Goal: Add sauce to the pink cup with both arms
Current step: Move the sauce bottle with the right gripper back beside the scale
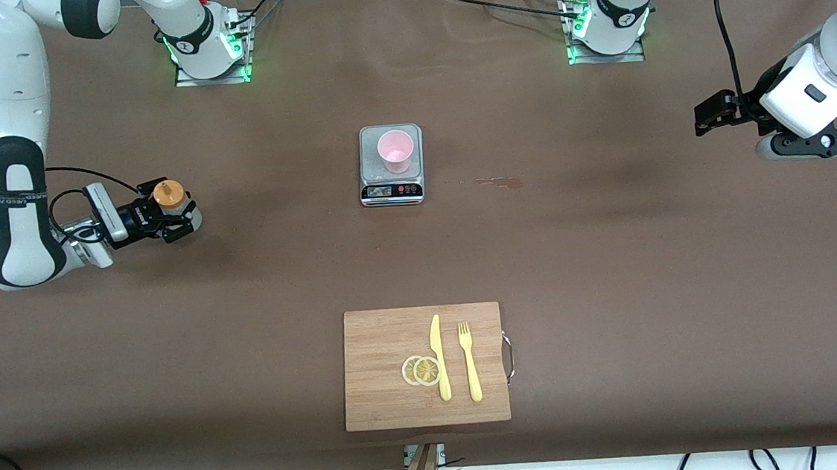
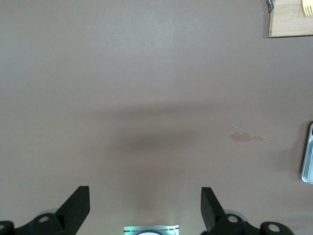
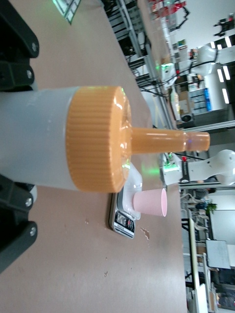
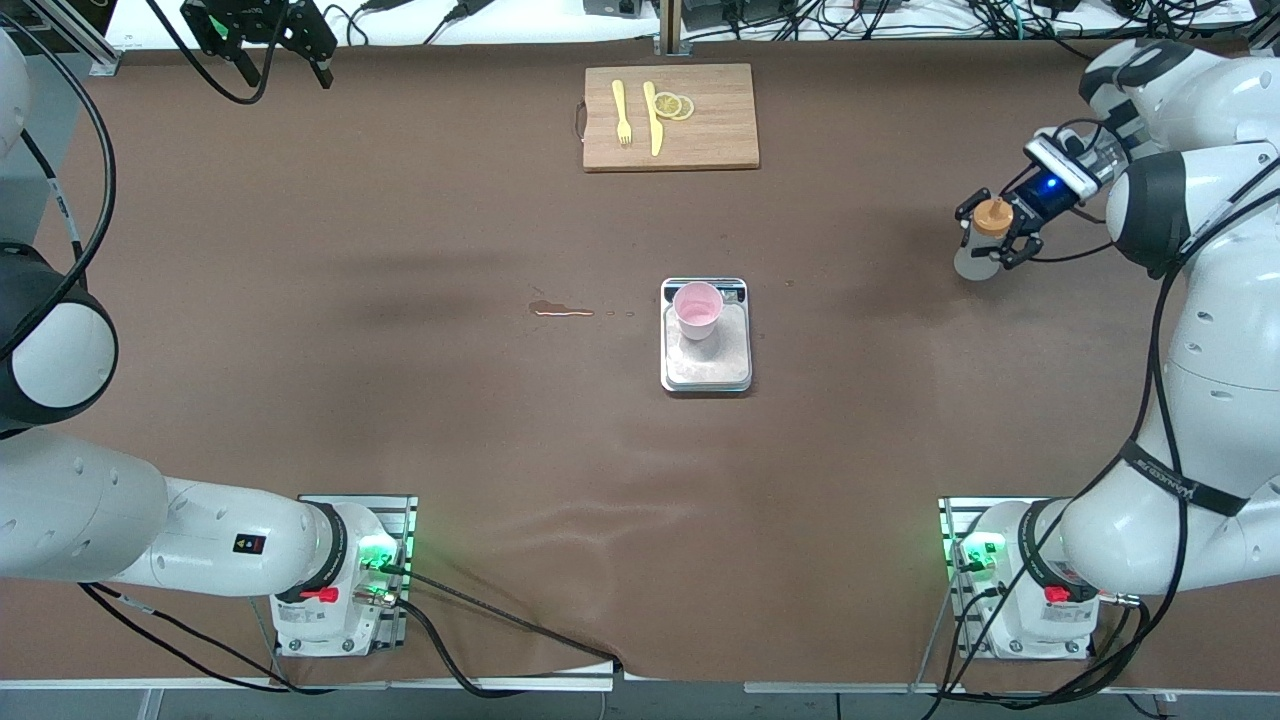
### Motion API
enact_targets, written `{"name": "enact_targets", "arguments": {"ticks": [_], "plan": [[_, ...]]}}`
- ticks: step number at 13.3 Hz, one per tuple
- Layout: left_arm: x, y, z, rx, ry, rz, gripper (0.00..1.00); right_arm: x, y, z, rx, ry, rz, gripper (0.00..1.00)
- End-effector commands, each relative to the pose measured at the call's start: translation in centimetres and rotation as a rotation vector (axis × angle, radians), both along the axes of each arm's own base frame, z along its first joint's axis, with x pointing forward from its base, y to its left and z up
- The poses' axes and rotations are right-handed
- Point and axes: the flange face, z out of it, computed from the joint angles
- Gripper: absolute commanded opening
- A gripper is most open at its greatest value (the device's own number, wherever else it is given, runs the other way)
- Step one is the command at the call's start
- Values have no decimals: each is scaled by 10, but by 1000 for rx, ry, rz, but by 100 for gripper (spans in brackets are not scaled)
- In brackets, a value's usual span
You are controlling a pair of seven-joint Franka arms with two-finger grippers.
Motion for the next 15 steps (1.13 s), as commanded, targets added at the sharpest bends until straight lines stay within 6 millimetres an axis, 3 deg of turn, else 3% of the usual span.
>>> {"name": "enact_targets", "arguments": {"ticks": [1,4,6,8,10,11,12,15], "plan": [[4,2,4,9,-9,-15,100,-24,-17,-26,133,-33,-12,0],[3,2,4,9,-7,-15,100,-48,-14,-61,216,23,-46,0],[3,2,4,9,-7,-15,100,-59,-12,-69,228,44,-61,0],[3,2,4,9,-7,-15,100,-65,-9,-76,244,56,-76,8],[3,2,4,9,-7,-15,100,-66,-6,-77,262,65,-83,28],[4,2,4,9,-9,-16,100,-65,-6,-75,274,67,-83,52],[4,2,4,9,-9,-16,100,-64,-5,-73,279,67,-81,99],[4,2,4,9,-9,-15,100,-59,-4,-63,306,46,-69,100]]}}
